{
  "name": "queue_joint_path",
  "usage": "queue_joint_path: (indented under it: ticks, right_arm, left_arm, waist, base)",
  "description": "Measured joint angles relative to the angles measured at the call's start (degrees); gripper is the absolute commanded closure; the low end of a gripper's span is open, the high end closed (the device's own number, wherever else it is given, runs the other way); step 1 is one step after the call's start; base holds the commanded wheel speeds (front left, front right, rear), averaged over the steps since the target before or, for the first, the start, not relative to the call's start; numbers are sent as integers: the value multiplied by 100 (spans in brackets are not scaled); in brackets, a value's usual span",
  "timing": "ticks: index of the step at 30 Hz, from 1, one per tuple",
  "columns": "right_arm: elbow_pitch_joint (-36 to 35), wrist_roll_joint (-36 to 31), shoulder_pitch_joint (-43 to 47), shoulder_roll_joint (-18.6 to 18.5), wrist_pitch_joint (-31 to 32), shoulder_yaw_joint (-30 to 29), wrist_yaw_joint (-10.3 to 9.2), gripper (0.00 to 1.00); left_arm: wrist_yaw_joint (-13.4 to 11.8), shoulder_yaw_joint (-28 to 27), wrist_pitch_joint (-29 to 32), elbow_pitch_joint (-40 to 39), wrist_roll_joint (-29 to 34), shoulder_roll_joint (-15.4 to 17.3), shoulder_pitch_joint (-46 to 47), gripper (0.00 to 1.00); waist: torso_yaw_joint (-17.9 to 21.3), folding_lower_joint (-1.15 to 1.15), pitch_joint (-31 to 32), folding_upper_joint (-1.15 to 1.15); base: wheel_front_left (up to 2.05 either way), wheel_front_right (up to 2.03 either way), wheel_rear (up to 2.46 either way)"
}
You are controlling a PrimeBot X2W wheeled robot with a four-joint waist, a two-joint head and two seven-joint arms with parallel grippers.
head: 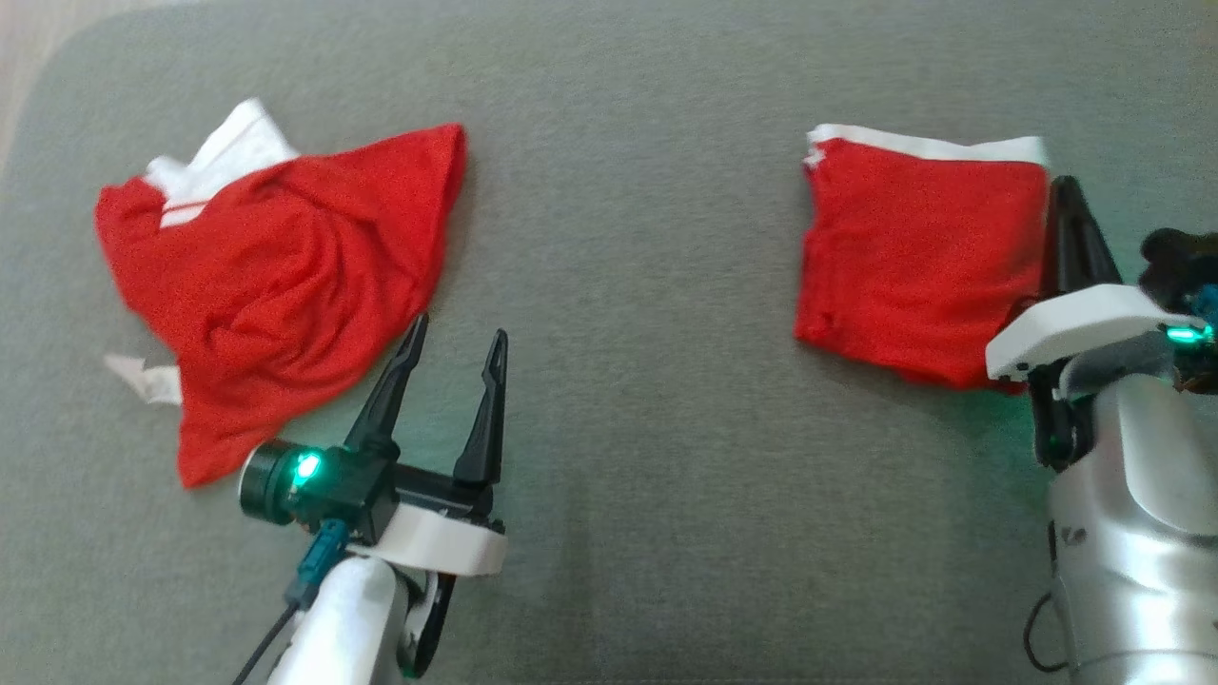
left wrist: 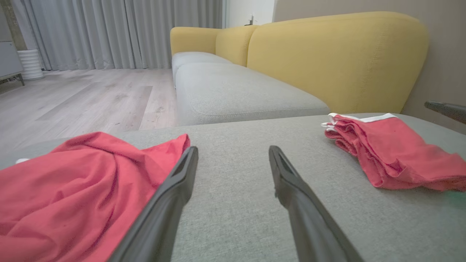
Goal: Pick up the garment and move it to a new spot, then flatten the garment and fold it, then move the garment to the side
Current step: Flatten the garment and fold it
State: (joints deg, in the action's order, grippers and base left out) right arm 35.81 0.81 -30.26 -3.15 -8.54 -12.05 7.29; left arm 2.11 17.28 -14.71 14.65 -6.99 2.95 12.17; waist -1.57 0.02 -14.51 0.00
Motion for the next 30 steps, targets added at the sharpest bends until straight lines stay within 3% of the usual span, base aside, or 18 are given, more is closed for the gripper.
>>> queue_joint_path:
  ticks: [5,9,16,22,30]
  right_arm:
    - [1105,-572,-275,-20,96,-358,0,100]
    - [1348,-699,-384,-37,-231,-398,0,100]
    - [1469,-240,-927,-38,-543,538,0,100]
    - [2283,-4,-947,-38,-409,1282,0,100]
    - [2572,543,-1100,-63,-516,1755,0,100]
  left_arm:
    - [22,86,0,19,-1,-1,115,0]
    - [10,109,0,42,-5,-5,159,0]
    - [-20,146,0,59,-67,-9,158,0]
    - [-96,200,0,57,-159,-10,160,0]
    - [-112,119,0,82,-159,-11,159,0]
  waist:
    - [-310,0,-172,0]
    - [-432,-1,-195,0]
    - [-509,-2,-97,0]
    - [-586,-2,-119,0]
    - [-454,-1,8,0]
  base:
    - [0,0,0]
    - [0,0,0]
    - [0,0,0]
    - [0,0,0]
    - [0,0,0]
